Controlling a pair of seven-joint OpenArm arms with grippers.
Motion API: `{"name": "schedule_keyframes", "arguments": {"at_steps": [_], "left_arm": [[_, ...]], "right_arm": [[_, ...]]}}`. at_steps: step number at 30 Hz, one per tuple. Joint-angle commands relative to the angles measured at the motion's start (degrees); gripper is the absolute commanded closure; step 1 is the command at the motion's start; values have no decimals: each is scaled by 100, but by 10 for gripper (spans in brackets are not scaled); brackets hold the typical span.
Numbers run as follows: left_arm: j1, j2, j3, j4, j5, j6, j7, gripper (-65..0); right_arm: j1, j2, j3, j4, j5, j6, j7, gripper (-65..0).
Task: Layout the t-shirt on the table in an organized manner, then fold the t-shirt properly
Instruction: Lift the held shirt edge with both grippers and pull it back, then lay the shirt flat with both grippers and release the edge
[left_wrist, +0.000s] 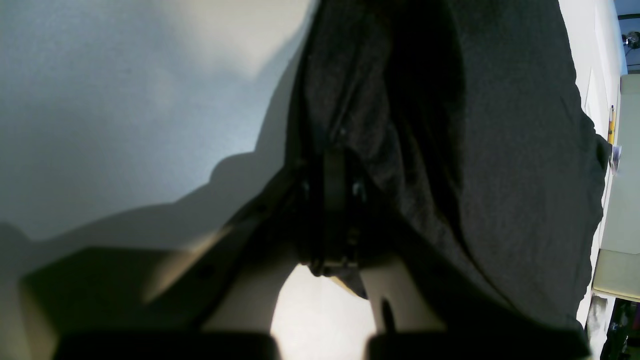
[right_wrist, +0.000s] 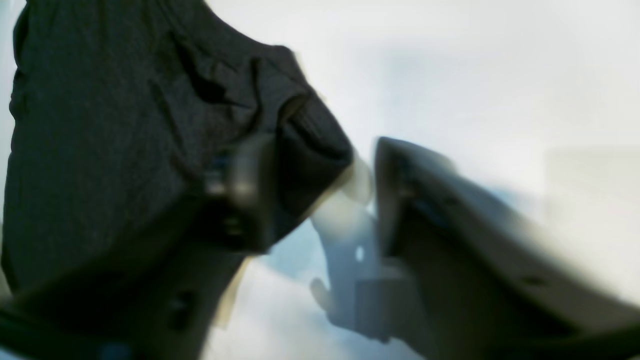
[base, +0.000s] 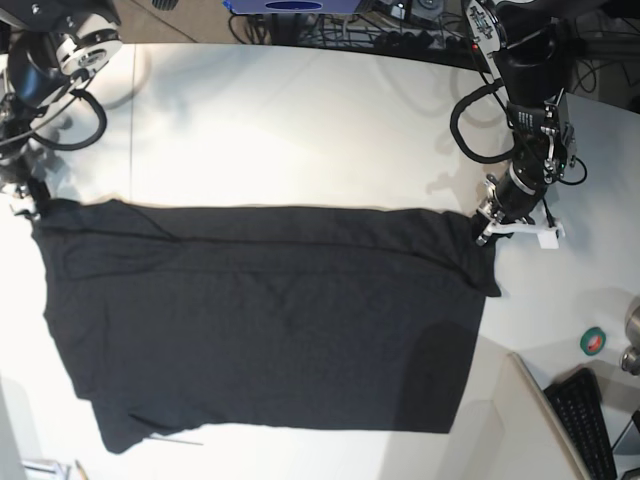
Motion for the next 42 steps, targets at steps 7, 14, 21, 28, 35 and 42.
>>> {"name": "schedule_keyframes", "arguments": {"at_steps": [7,14,21,28,35,42], "left_arm": [[-1,-113,5,-34,218,189,184,0],[-1,-149,5,-34,218,189,184,0],[113,-175,559,695,227,382,422,0],[-229,-333,884,2225,174,1086,1503,0],[-1249,-491,884,2594,209,1112,2540,0],[-1346,-650,884,2586,209,1121,2549,0]], "right_arm": [[102,0,1,-71,-67,-6,-175,-120],[102,0,18,-71,-67,-6,-175,-5],[251,79,-8,562,-94,-41,-808,0],[866,272,-773,1986,-76,-498,-2426,0],[1807,773,-1529,1960,-76,-1087,-2610,0],[2185,1257,-1731,1292,-76,-1439,-2619,0]]}}
